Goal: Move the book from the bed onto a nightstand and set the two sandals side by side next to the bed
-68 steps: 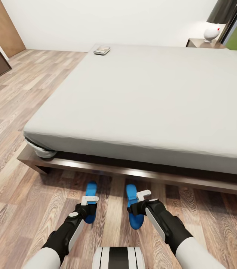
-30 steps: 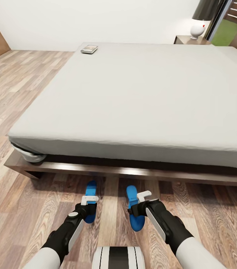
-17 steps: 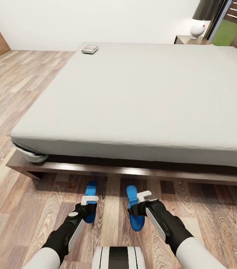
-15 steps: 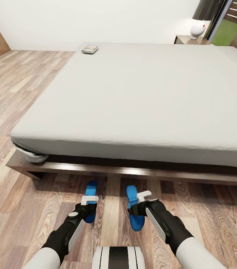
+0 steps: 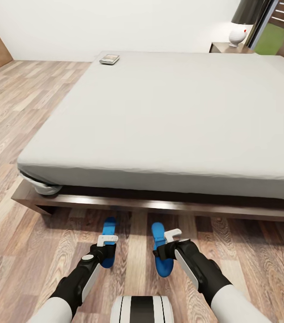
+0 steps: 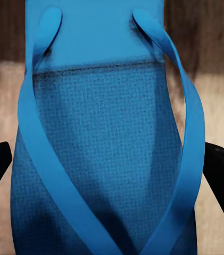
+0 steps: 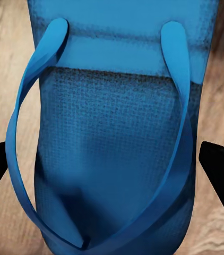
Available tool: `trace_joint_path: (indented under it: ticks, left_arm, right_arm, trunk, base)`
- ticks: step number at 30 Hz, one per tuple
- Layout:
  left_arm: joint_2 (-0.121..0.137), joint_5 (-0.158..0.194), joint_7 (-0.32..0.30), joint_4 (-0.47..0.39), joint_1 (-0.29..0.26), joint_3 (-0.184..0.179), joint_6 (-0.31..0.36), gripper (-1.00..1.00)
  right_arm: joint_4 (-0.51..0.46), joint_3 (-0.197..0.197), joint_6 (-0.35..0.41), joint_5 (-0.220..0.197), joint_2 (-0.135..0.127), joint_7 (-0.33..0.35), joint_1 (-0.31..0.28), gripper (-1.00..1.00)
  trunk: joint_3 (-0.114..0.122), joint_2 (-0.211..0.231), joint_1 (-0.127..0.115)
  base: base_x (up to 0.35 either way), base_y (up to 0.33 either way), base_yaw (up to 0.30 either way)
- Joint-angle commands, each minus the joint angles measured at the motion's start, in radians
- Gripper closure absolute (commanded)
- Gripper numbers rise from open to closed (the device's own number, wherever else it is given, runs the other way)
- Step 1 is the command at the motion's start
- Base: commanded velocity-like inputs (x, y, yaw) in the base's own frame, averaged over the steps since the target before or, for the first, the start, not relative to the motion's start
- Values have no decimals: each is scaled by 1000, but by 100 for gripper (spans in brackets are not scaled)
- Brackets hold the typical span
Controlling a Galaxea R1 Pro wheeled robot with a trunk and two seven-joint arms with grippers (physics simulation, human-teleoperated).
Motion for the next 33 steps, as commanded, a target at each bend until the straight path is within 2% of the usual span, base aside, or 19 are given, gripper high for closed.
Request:
trace_joint_path:
  ticks: [1, 16, 33]
  left_arm:
    - [1, 5, 5, -2, 0, -4, 5, 100]
    - [1, 4, 5, -1, 0, -4, 5, 100]
    - [1, 4, 5, -1, 0, -4, 5, 100]
  right_arm:
    - [-1, 1, 4, -1, 0, 1, 0, 100]
    - [-1, 1, 3, -1, 1, 1, 0, 100]
    - [-1, 1, 3, -1, 2, 1, 0, 100]
  trunk:
    - [-1, 0, 0]
    - [-1, 0, 0]
    - [-1, 0, 0]
  base:
    - [-8, 28, 0]
    - [-19, 125, 0]
    - [20, 193, 0]
